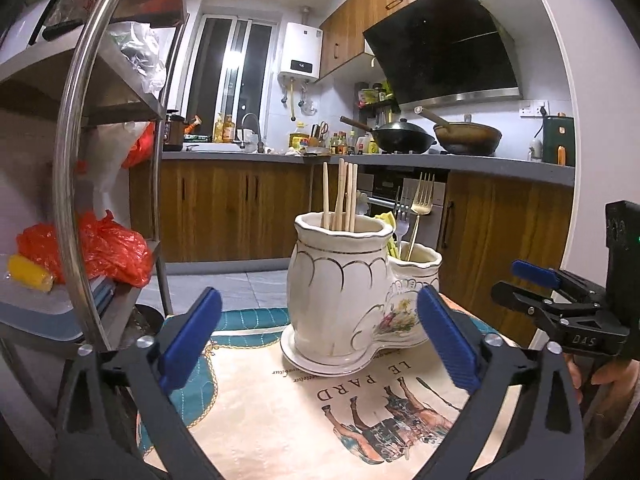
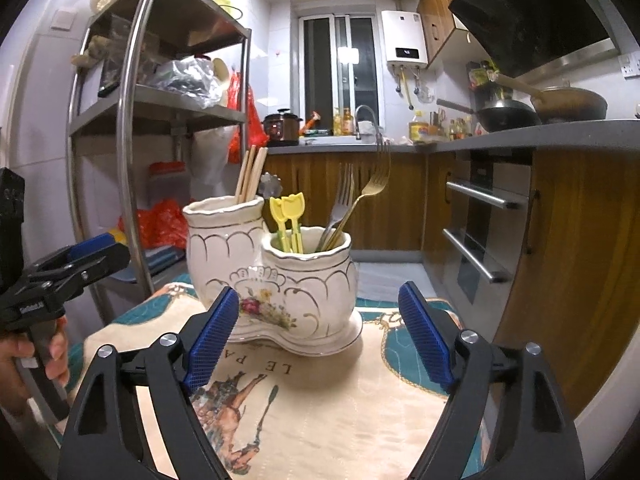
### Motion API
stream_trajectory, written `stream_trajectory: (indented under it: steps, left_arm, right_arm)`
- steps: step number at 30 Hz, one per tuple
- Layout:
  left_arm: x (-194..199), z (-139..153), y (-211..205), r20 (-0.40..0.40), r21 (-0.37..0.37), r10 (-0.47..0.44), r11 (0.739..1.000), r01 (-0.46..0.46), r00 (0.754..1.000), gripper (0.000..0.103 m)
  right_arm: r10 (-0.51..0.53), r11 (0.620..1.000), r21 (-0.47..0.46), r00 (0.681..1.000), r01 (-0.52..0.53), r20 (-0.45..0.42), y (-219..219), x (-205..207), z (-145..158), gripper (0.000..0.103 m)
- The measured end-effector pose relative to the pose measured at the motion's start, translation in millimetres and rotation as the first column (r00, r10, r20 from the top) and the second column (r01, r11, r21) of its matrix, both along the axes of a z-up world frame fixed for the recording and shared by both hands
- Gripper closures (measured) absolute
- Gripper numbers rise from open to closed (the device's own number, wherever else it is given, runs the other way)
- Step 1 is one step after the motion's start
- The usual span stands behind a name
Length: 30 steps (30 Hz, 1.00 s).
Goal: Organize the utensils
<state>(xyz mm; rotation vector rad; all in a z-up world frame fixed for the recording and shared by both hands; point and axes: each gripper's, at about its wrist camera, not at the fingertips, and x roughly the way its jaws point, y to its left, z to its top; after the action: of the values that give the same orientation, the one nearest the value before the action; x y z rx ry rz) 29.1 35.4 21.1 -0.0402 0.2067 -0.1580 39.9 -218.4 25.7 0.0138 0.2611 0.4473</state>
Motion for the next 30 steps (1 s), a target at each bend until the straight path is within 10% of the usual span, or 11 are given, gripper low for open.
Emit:
stream_trajectory:
  steps: [30]
  left_arm:
    - [2.5, -1.0, -16.3, -0.017, 0.078, 0.019, 0.997, -0.018, 1.0, 0.006]
  right_arm:
    - [-0.005, 1.0, -0.003, 1.0, 0.005, 0.014, -0.2, -3.9, 0.0, 0.011]
